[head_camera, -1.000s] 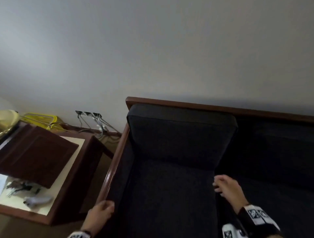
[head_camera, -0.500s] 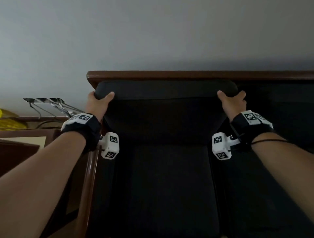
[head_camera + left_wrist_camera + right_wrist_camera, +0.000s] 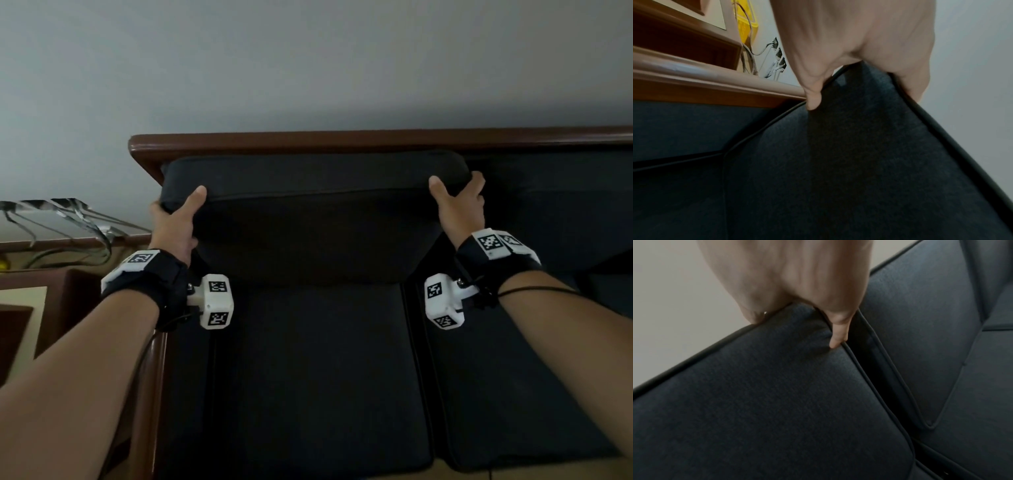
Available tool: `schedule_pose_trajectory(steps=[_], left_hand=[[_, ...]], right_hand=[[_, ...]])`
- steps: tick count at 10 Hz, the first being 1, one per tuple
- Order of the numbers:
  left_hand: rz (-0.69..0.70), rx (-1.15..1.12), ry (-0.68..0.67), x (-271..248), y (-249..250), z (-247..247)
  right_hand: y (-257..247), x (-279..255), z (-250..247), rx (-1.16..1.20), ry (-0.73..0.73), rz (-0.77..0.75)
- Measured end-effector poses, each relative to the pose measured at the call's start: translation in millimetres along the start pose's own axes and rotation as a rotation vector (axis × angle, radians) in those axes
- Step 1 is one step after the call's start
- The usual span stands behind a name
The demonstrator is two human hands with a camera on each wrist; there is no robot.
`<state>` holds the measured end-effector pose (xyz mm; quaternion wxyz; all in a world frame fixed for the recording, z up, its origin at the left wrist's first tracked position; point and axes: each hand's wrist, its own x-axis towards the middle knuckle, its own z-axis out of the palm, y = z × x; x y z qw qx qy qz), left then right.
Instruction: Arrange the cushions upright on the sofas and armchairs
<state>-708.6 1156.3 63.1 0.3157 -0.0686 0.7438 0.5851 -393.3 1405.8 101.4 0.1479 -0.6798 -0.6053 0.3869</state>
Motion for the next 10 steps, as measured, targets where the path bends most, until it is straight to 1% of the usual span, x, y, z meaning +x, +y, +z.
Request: schedule_pose_trajectory(steps=[2, 3, 4, 5, 6, 7, 8, 9, 10], left_hand=[[0.014, -0.025, 0.013, -11, -5, 2], [0.018, -0.017, -0.044, -5, 1, -1], [0.009, 0.057, -0.074, 2, 9, -6], [0.045, 0.206, -0.054, 4, 10, -10], [0.071, 0.261, -0.007, -2, 14, -10], [0.097, 0.256, -0.013, -6, 13, -12], [0.158, 0.246, -0.054, -12, 11, -19], [0.218, 0.288, -0.109, -24, -7, -35], [0.183, 0.403, -0.117, -37, -54, -69]], right_hand=[[3, 5, -5, 0.023, -0.023, 0.022], [4, 4, -5, 0.008, -0.027, 0.029], [0, 1, -3, -0.012, -0.029, 0.059], [-7, -5, -6, -0.054, -0.041, 0.095], [-16, -11, -13, -0.083, -0.057, 0.137], [-15, -10, -14, -0.060, -0.073, 0.159], [-1, -21, -10, -0.037, -0.112, 0.169], [23, -46, -7, -0.065, -0.160, 0.121], [70, -97, -7, -0.168, -0.257, 0.142]])
